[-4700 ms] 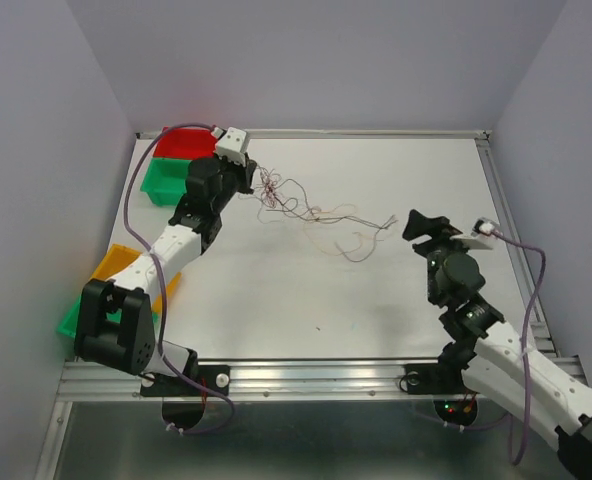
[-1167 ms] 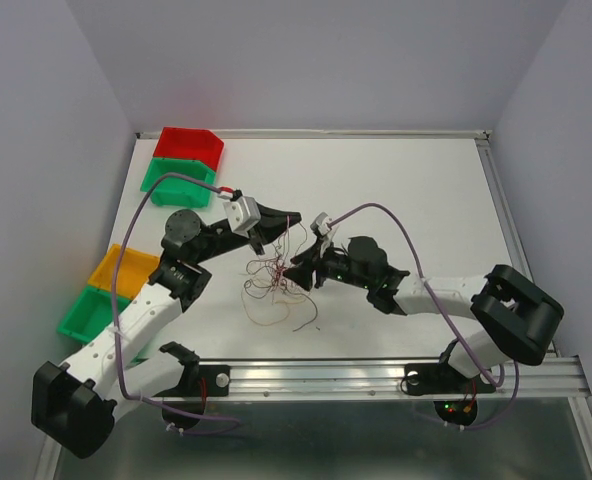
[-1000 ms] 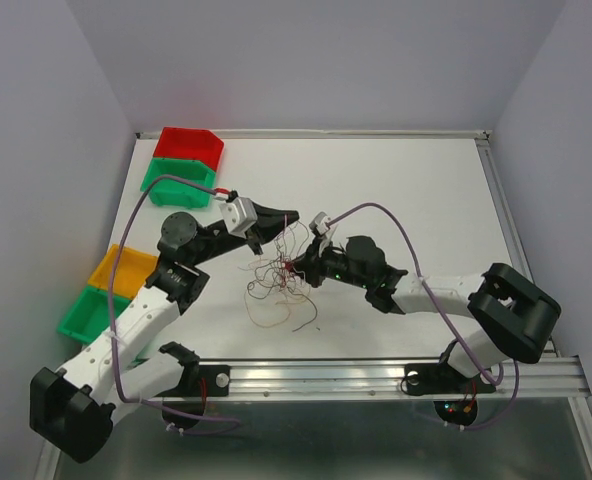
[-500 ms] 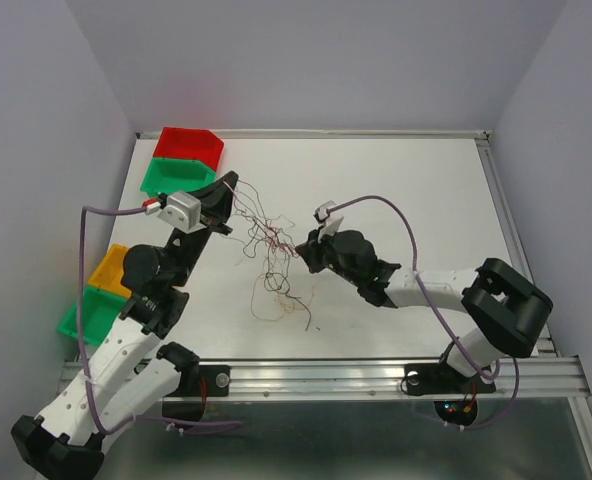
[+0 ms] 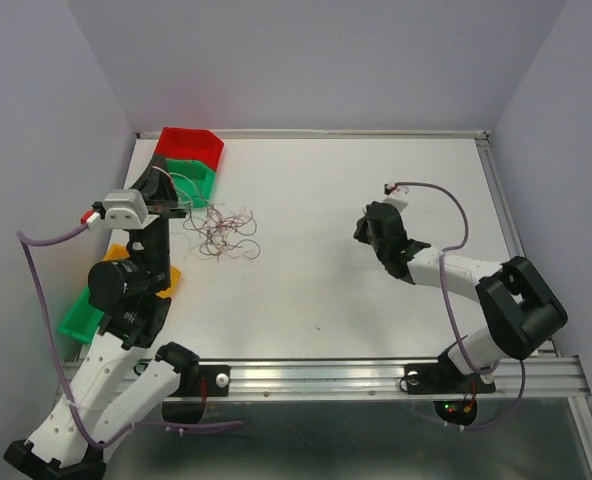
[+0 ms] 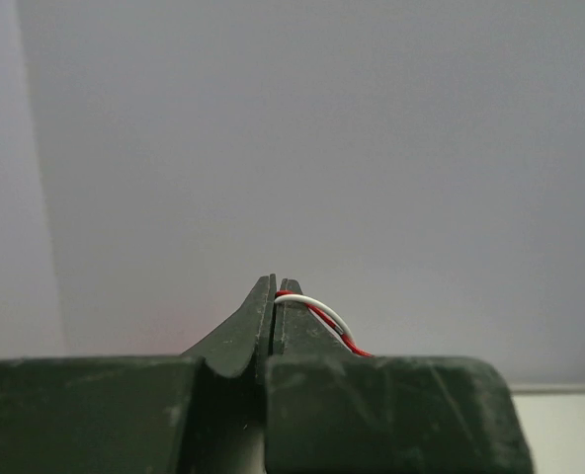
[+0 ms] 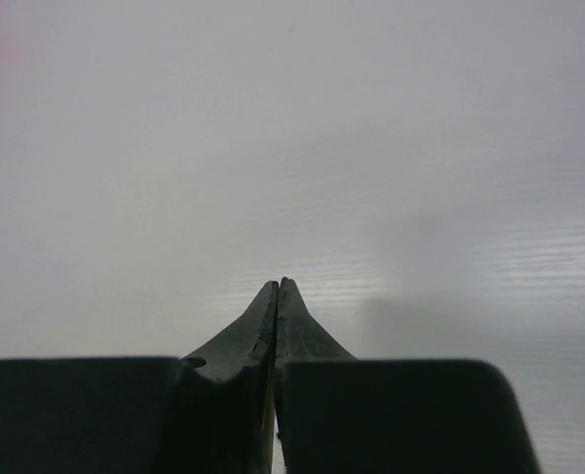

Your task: Untangle the cables

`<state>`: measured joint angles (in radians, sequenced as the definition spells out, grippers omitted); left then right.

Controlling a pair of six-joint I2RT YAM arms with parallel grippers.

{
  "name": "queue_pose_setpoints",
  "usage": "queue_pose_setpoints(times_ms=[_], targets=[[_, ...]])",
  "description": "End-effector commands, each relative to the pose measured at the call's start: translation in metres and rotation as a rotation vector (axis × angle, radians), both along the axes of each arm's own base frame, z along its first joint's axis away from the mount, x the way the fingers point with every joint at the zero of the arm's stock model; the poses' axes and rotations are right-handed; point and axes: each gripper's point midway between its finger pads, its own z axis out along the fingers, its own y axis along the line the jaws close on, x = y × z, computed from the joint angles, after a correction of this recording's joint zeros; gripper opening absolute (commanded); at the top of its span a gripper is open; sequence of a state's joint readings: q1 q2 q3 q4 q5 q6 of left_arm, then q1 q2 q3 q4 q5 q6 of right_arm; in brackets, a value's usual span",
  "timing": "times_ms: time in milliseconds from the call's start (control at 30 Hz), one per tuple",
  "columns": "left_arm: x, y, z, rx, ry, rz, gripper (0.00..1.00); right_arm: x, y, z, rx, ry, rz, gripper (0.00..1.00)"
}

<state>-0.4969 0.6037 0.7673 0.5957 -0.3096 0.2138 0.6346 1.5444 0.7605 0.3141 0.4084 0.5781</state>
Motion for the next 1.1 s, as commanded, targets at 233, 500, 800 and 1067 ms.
queue_pose_setpoints(times_ms=[233, 500, 800, 1067], targets=[[-0.038, -0.028, 0.044, 0.164, -0.153, -0.178, 0.00, -0.017, -0.056, 0.083, 0.177, -0.273, -0.033, 0.29], [-0.042, -0.120, 0.022, 0.373, -0.119, -0.622, 0.04, -0.077, 0.032, 0.133, 0.284, -0.489, 0.599, 1.00], [-0.016, -0.211, -0.024, 0.448, 0.027, -1.006, 0.03, -0.139, 0.091, 0.147, 0.278, -0.583, 0.942, 1.00], [-0.019, -0.236, -0.036, 0.415, 0.025, -0.995, 0.00, -0.159, 0.154, 0.105, 0.211, -0.460, 1.091, 0.98]])
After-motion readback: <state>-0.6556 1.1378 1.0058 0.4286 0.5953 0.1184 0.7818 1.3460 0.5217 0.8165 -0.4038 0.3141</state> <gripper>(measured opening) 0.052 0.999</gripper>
